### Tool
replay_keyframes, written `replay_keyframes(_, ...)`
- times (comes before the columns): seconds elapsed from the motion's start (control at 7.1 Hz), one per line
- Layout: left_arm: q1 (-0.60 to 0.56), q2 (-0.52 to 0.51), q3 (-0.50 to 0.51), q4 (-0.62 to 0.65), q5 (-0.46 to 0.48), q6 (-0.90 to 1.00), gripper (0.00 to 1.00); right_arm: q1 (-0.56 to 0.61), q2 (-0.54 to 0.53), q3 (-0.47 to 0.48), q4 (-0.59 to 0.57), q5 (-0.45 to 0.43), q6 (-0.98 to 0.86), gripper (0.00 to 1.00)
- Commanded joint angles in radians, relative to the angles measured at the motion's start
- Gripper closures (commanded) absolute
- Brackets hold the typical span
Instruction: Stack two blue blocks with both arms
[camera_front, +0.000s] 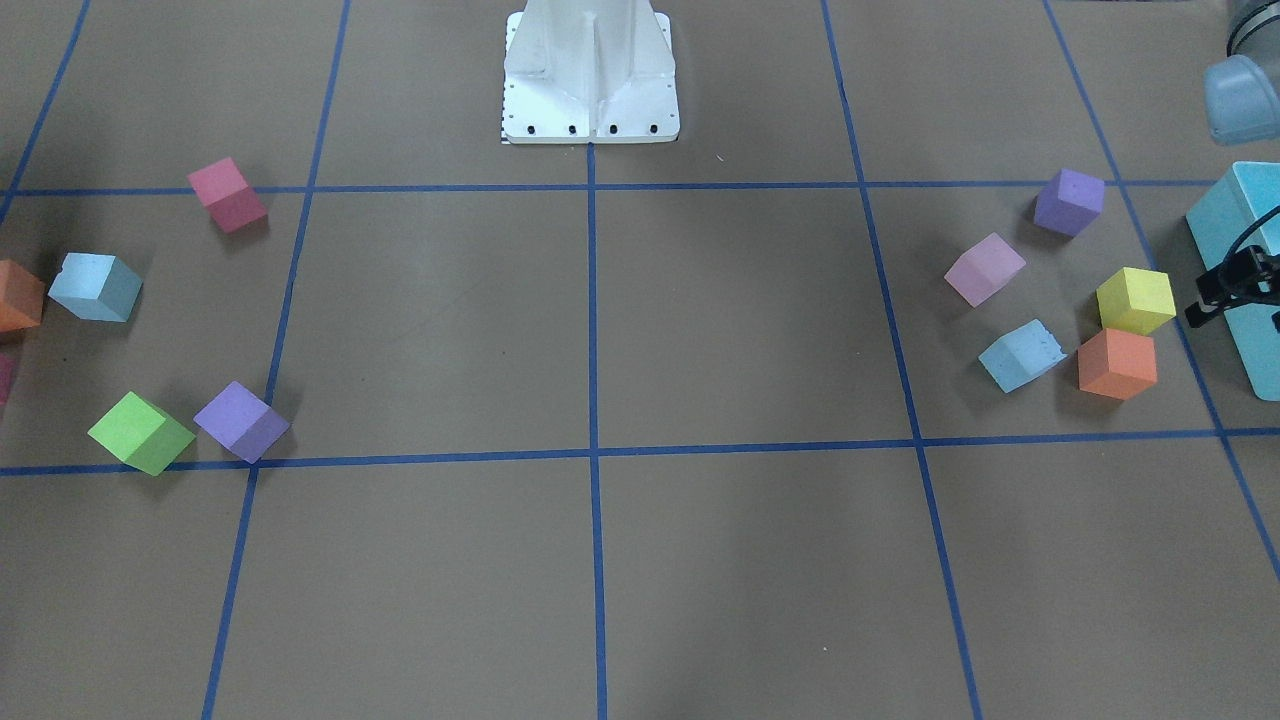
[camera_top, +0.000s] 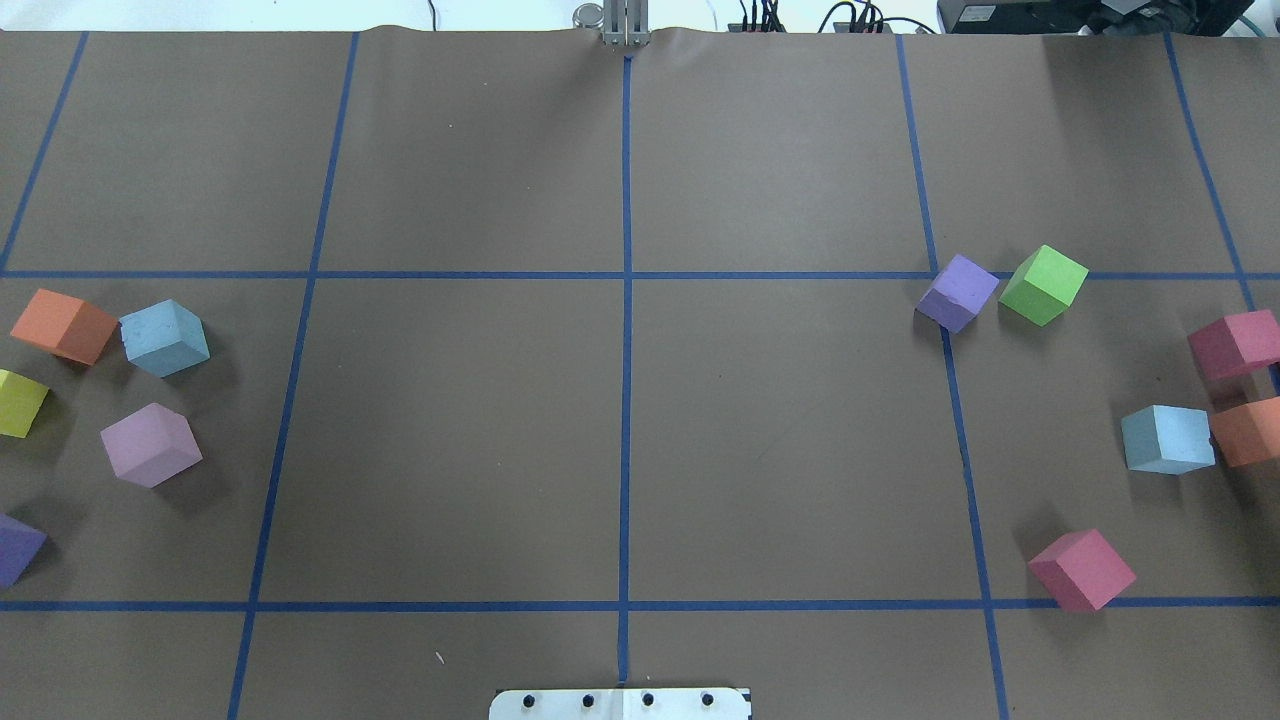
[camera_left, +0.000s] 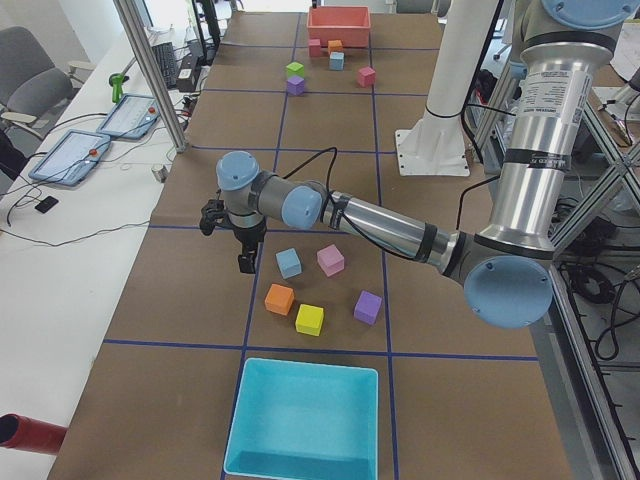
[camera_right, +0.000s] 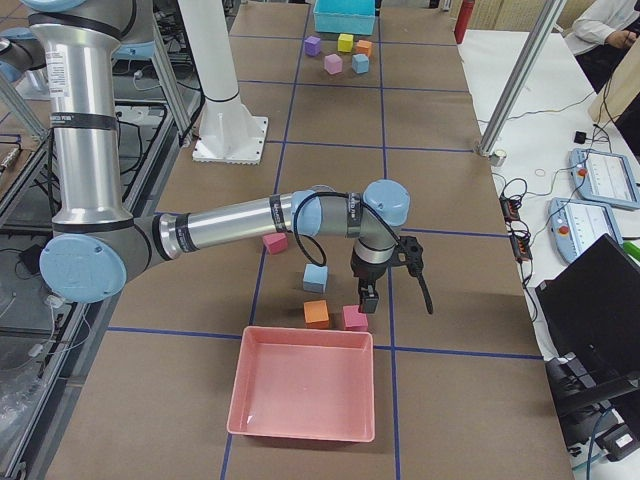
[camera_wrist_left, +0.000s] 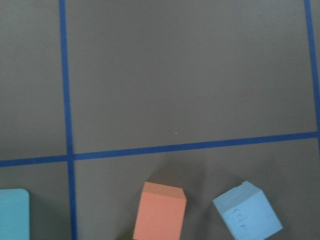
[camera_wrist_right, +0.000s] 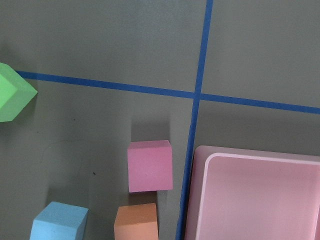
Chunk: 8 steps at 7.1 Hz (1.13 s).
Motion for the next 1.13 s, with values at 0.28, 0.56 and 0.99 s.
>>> replay_keyframes(0.28,0.062,-0.040,-0.008,-0.002,-0.001,-0.083,0.01,-0.038,0.011,0.084,0.005,0.132,0.114,0.01)
replay_keyframes(0.56,0.061,-0.028,-0.014,-0.005,0.003,-0.071,0.01,-0.148,-0.062,0.092,0.213,0.127,0.105,0.08)
replay_keyframes(0.99,0.058,-0.018,-0.020,-0.018,0.002,-0.072,0.01,-0.300,-0.108,0.093,0.374,-0.003,0.309,0.03)
